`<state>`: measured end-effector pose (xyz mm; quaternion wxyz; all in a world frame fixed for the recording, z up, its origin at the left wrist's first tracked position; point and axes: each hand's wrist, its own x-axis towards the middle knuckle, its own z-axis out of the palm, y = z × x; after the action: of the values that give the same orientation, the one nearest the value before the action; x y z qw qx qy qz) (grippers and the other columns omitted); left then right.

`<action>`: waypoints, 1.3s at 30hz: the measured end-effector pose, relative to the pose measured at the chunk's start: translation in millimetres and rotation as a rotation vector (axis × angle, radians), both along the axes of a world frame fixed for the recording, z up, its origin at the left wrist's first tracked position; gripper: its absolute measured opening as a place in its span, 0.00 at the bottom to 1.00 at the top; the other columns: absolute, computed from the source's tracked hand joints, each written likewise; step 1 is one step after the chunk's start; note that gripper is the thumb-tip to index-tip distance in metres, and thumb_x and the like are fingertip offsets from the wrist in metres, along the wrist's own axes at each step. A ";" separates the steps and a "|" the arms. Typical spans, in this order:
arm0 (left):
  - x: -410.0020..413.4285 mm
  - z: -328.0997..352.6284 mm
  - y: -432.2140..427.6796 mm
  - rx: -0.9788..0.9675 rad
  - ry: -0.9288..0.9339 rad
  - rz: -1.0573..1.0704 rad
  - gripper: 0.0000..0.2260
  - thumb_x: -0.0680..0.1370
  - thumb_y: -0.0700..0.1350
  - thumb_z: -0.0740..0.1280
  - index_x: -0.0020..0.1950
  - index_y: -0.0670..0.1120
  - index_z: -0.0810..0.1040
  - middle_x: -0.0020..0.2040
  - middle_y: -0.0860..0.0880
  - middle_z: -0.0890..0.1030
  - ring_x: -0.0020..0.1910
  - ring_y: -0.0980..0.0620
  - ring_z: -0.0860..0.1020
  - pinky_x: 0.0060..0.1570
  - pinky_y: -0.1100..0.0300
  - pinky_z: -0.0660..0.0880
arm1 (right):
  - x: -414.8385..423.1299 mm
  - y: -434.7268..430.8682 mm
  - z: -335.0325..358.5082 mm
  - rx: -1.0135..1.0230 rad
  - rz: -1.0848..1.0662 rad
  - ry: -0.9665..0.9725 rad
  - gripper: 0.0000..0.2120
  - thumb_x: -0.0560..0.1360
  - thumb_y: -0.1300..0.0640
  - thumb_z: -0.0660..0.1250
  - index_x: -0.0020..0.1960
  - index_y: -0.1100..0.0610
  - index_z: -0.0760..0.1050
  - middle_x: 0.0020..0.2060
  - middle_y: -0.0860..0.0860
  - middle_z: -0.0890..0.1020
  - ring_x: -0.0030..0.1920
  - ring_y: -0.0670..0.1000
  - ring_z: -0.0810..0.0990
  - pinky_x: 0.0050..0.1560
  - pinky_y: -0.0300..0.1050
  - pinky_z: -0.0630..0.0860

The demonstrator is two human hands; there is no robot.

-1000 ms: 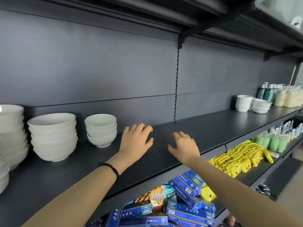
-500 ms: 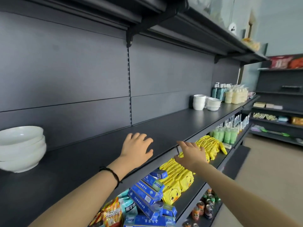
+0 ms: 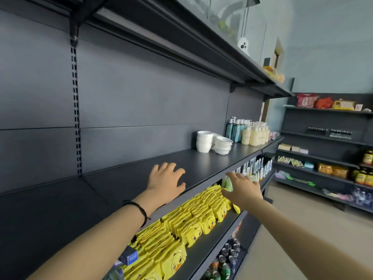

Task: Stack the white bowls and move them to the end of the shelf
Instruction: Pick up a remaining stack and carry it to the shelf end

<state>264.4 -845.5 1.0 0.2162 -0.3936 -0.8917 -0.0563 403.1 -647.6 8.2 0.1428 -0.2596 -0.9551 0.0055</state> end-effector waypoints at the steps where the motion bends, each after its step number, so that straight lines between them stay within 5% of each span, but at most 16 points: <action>1: -3.1 0.4 15.4 -0.003 -0.010 -0.003 0.21 0.80 0.59 0.57 0.73 0.56 0.67 0.74 0.49 0.67 0.73 0.47 0.64 0.69 0.50 0.59 | -1.6 14.2 2.0 -0.001 -0.004 0.008 0.31 0.77 0.40 0.62 0.77 0.48 0.58 0.73 0.50 0.69 0.72 0.56 0.66 0.69 0.57 0.64; 21: -181.0 10.6 259.1 -0.008 0.037 -0.022 0.21 0.80 0.58 0.56 0.71 0.54 0.67 0.70 0.50 0.70 0.69 0.48 0.67 0.66 0.52 0.61 | -183.5 239.9 12.3 -0.073 -0.007 0.088 0.32 0.77 0.41 0.63 0.77 0.49 0.57 0.74 0.51 0.67 0.73 0.56 0.64 0.69 0.56 0.64; 28: -224.1 -21.3 330.3 0.032 -0.098 -0.052 0.21 0.80 0.58 0.56 0.71 0.53 0.68 0.67 0.51 0.74 0.66 0.49 0.71 0.62 0.53 0.66 | -242.8 301.3 -20.9 -0.163 -0.005 0.069 0.32 0.77 0.42 0.64 0.76 0.48 0.57 0.74 0.50 0.67 0.73 0.56 0.65 0.69 0.55 0.65; 35: -246.9 -26.8 418.1 0.209 -0.248 -0.093 0.29 0.79 0.60 0.58 0.77 0.49 0.59 0.72 0.49 0.68 0.69 0.48 0.69 0.61 0.52 0.70 | -295.6 379.1 -39.7 -0.390 0.094 0.256 0.38 0.75 0.37 0.65 0.77 0.50 0.52 0.72 0.55 0.70 0.71 0.57 0.69 0.66 0.56 0.71; 39: -277.2 -27.4 474.5 0.561 -0.461 -0.062 0.36 0.76 0.63 0.61 0.79 0.50 0.52 0.75 0.49 0.62 0.73 0.49 0.63 0.66 0.49 0.69 | -328.8 427.3 -39.7 -0.599 0.237 0.449 0.42 0.74 0.39 0.67 0.78 0.52 0.51 0.76 0.53 0.63 0.74 0.52 0.65 0.71 0.52 0.67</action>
<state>-12.9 -371.0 -26.4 0.1071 -0.3226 -0.8545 -0.3927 74.3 -220.4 -31.5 0.2644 -0.1699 -0.8797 0.3569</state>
